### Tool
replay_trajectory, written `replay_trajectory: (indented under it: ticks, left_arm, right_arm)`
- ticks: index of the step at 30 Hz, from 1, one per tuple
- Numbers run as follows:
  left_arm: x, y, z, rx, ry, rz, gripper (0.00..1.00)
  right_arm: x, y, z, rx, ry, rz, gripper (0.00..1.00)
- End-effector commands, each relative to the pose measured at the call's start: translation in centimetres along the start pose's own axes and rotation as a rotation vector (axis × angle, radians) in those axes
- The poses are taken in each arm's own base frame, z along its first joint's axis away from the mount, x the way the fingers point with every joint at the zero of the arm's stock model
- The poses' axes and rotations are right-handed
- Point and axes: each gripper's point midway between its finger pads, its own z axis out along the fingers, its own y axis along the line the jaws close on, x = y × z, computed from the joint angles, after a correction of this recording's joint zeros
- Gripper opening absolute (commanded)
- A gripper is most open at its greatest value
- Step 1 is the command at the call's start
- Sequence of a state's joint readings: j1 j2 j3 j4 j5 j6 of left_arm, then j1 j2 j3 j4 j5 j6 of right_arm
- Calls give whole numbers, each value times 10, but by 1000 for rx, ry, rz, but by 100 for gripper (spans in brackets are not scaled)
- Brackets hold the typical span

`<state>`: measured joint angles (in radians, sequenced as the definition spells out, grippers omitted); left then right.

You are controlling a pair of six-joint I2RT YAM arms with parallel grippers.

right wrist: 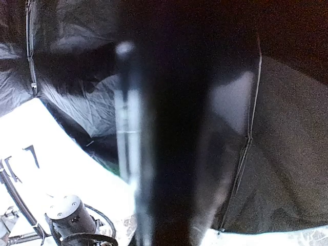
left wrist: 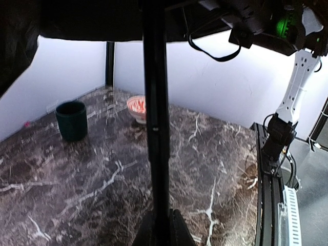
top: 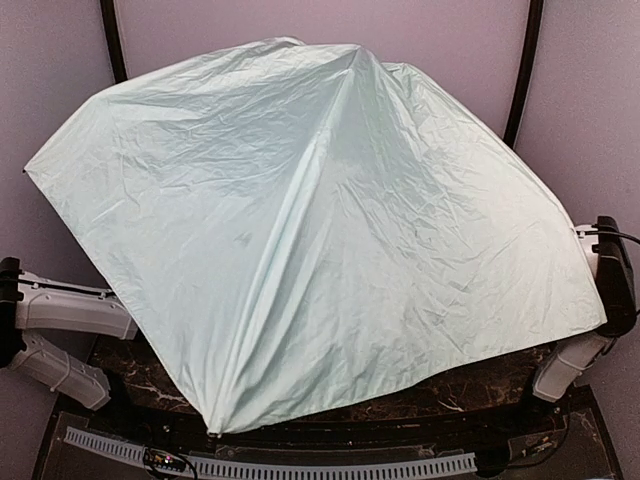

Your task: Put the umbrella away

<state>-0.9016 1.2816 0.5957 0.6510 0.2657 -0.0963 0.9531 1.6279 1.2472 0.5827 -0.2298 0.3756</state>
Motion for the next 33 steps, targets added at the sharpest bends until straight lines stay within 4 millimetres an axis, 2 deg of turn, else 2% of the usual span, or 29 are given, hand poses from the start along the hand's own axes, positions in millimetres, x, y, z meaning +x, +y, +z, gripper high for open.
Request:
replay_trajectory:
  ticks: [1,2,3,7,10,11,12,15,20,24,26,28,31,33]
  left_arm:
    - [-44,-24,-12,90,-198,118,0]
    - [-39,-23,-11,88,-181,113,0]
    - [-34,-22,-11,83,-160,110,6]
    - [-17,-16,-13,47,-86,126,48]
    - [-15,-2,-28,-53,-79,140,65]
    - [-18,5,-36,-100,-97,135,71]
    - [-21,12,-44,-141,-118,127,74]
    - [-23,43,-65,-194,-138,1,77]
    - [-12,124,-100,-411,-151,-201,78]
    - [-2,167,-111,-523,-141,-281,81]
    - [0,191,-121,-565,-162,-344,83]
    - [-10,214,-136,-580,-222,-407,84]
    - [-51,230,-149,-593,-284,-352,84]
    - [-89,220,-146,-547,-291,-251,85]
  right_arm:
    - [-7,-41,-8,149,42,-132,0]
    - [-10,-41,-9,150,37,-139,0]
    - [-15,-42,-10,153,26,-140,0]
    - [-47,-56,-15,195,-52,-159,0]
    - [-71,-69,-19,244,-92,-234,0]
    - [-86,-70,-25,252,-113,-260,0]
    - [-100,-69,-32,246,-136,-276,0]
    - [-117,-71,-47,184,-150,-279,0]
    - [-125,-54,-66,136,-103,-365,0]
    - [-135,-54,-91,191,-106,-396,0]
    - [-133,-49,-99,175,-84,-413,0]
    - [-116,-36,-101,96,-13,-443,0]
    - [-78,-28,-105,-4,111,-470,0]
    - [-53,-25,-109,-62,178,-470,0]
